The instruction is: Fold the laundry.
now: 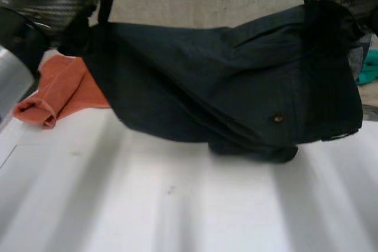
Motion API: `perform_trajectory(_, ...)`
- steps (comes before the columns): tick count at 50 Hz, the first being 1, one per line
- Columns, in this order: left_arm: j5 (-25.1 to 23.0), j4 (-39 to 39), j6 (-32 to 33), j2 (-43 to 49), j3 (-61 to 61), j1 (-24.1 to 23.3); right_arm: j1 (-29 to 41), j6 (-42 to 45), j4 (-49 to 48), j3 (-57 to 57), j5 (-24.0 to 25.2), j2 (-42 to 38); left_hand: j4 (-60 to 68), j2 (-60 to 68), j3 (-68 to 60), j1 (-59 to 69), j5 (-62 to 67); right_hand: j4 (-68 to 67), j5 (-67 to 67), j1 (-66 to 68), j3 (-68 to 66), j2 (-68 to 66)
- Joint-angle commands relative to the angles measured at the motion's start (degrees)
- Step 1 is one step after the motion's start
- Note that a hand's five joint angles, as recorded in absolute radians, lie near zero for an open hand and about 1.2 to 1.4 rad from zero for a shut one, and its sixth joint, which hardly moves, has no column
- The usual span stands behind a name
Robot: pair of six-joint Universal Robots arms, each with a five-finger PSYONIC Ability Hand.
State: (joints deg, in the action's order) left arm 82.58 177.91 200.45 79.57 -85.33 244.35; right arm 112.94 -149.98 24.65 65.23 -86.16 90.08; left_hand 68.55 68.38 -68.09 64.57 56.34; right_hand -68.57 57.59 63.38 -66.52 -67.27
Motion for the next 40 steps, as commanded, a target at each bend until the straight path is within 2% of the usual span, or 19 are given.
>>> perform_trajectory(1,1.6,-1.9,-2.3,1.2,-0.6,-0.7,-0.4,1.7,3.0,-5.4,0.7,-11.2,11.5,11.6,-11.9,15.4,13.7,-11.4,12.4,16.6,-13.5,-12.7)
perform_trajectory(6,3.1,-1.9,-1.9,14.5,1.7,-0.7,0.3,2.7,2.6,-7.5,0.7,-19.9,11.5,11.6,-11.9,15.4,13.7,-11.4,12.4,16.6,-13.5,-12.7)
perform_trajectory(9,4.9,-1.7,-1.9,24.7,7.2,-0.8,0.5,2.5,0.3,-9.3,0.6,-24.9,11.5,11.6,-11.9,15.4,13.7,-11.4,12.4,16.6,-13.5,-12.7)
perform_trajectory(12,7.2,-1.2,-0.8,35.4,18.2,-0.3,0.5,2.0,-9.0,-11.3,0.1,-29.4,11.5,11.6,-11.9,15.4,13.7,-11.4,12.4,16.6,-13.5,-12.7)
perform_trajectory(14,7.9,-0.1,0.0,37.3,23.3,-0.4,0.5,1.9,-15.4,-11.7,-0.7,-30.4,11.5,11.6,-11.9,15.4,13.7,-11.4,12.4,16.6,-13.5,-12.7)
perform_trajectory(15,8.2,2.7,0.3,38.4,27.8,-0.5,0.6,1.8,-23.2,-12.0,-2.0,-30.9,11.5,11.6,-11.9,15.4,13.7,-11.4,12.4,16.6,-13.5,-12.7)
perform_trajectory(17,8.3,7.6,0.0,38.4,31.2,-0.4,0.6,1.9,-32.4,-12.1,-3.8,-31.1,11.5,11.6,-11.9,15.4,13.7,-11.4,12.4,16.6,-13.5,-12.7)
perform_trajectory(18,8.3,10.6,0.1,38.2,32.4,-0.5,0.6,2.1,-41.7,-11.9,-5.6,-31.2,11.5,11.6,-11.9,15.4,13.7,-11.4,12.4,16.6,-13.5,-12.7)
perform_trajectory(19,8.4,18.3,0.4,37.9,33.1,-0.8,0.7,2.0,-46.3,-11.7,-6.3,-31.1,11.5,11.6,-11.9,15.4,13.7,-11.4,12.4,16.6,-13.5,-12.7)
perform_trajectory(21,9.1,25.2,0.4,37.2,33.1,-0.7,0.8,2.0,-54.0,-11.8,-7.7,-30.8,11.5,11.6,-11.9,15.4,13.7,-11.4,12.4,16.6,-13.5,-12.7)
perform_trajectory(22,9.8,32.0,0.5,35.3,32.8,-0.9,1.3,2.1,-59.7,-11.9,-8.2,-30.7,11.5,11.6,-11.9,15.4,13.7,-11.4,12.4,16.6,-13.5,-12.7)
perform_trajectory(23,10.1,34.8,0.6,33.9,32.2,-1.0,1.7,2.1,-61.4,-12.1,-8.2,-30.7,11.5,11.6,-11.9,15.4,13.7,-11.4,12.4,16.6,-13.5,-12.7)
perform_trajectory(26,11.5,38.3,0.6,28.7,29.0,-0.6,2.9,2.0,-63.3,-13.8,-7.6,-30.6,11.5,11.6,-11.9,15.4,13.7,-11.4,12.4,16.6,-13.5,-12.7)
perform_trajectory(32,11.6,37.0,0.6,25.9,23.1,-1.1,4.1,0.6,-61.9,-15.9,-5.5,-31.9,11.5,11.6,-11.9,15.4,13.7,-11.4,12.4,16.6,-13.5,-12.7)
perform_trajectory(40,11.4,35.7,0.5,20.2,7.7,-0.9,4.2,-3.5,-52.4,-15.8,-5.2,-35.1,11.5,11.6,-11.9,15.4,13.7,-11.4,12.4,16.6,-13.5,-12.7)
